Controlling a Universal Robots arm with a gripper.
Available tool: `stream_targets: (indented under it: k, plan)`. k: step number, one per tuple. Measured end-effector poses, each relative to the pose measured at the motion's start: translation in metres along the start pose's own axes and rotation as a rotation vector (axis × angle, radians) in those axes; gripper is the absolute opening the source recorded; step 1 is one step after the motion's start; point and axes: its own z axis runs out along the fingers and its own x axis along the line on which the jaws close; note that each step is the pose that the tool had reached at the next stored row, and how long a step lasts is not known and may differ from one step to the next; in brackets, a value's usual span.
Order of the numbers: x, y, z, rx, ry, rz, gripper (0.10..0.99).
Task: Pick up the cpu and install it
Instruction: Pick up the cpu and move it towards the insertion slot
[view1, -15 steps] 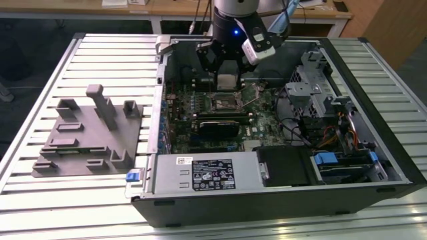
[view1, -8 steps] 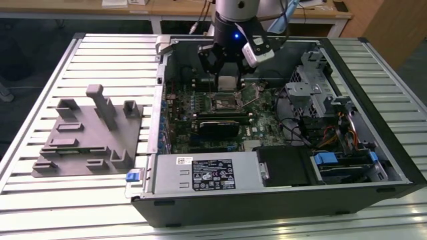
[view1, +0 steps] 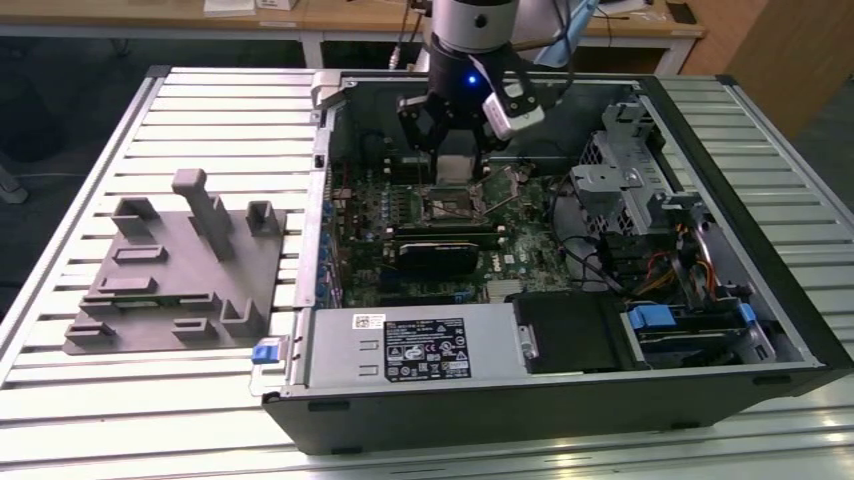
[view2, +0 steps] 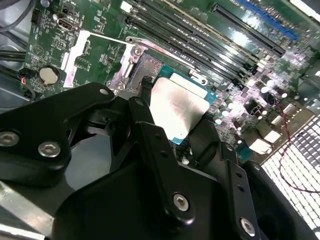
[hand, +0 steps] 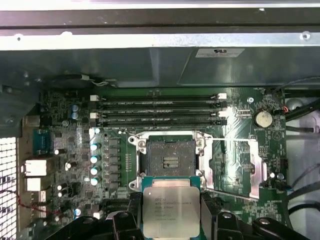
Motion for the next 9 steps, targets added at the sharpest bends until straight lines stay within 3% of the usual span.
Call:
stream_targets:
  k: [4, 9]
  plan:
    - [0.0001, 0.0009, 0.0053, 0.000, -0.0010, 0.000, 0.545]
    - [0.0001, 0.0012, 0.0117, 0.000, -0.0133, 0.000, 0.545]
